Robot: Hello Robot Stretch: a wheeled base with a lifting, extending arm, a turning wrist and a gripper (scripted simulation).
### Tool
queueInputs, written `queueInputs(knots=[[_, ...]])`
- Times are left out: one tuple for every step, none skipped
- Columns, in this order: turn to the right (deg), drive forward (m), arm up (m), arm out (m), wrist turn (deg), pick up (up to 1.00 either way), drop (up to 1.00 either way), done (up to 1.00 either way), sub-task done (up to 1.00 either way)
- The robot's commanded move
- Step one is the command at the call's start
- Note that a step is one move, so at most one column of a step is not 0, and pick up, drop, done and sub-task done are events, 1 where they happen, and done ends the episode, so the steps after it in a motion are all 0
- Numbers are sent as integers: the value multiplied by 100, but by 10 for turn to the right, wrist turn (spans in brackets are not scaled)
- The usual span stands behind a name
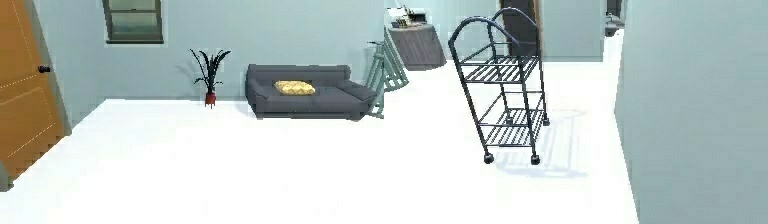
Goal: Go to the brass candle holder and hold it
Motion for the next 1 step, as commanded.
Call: queueInputs(knots=[[0, 35, 0, 0, 0, 0, 0, 0, 0]])
